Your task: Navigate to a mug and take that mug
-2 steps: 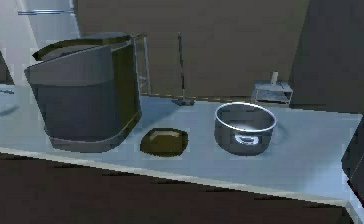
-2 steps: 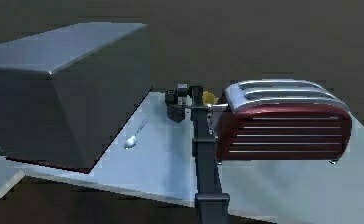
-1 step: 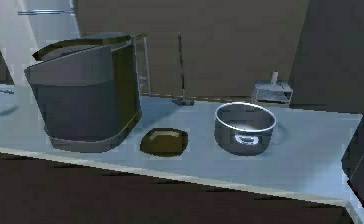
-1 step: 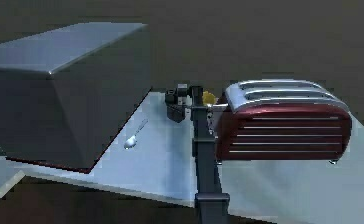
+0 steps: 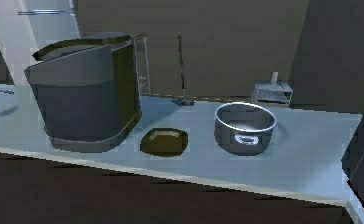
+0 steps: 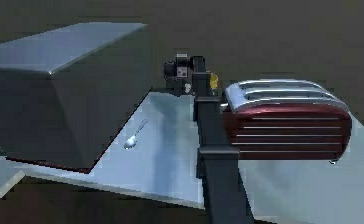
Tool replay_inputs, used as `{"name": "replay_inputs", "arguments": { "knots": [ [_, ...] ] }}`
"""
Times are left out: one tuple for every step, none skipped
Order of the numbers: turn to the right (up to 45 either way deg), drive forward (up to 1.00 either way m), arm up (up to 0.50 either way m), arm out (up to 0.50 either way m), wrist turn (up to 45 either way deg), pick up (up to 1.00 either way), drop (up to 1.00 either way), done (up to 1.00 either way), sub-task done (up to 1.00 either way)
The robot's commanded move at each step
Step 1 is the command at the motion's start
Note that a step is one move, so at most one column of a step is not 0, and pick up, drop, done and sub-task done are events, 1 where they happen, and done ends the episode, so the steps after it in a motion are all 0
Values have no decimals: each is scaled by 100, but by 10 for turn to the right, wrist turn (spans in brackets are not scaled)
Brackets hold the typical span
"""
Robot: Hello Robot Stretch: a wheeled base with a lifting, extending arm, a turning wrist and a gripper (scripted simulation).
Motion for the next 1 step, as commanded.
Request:
{"name": "replay_inputs", "arguments": {
  "knots": [
    [0, 0, 0, 0, 0, 0, 0, 100, 0]
  ]
}}
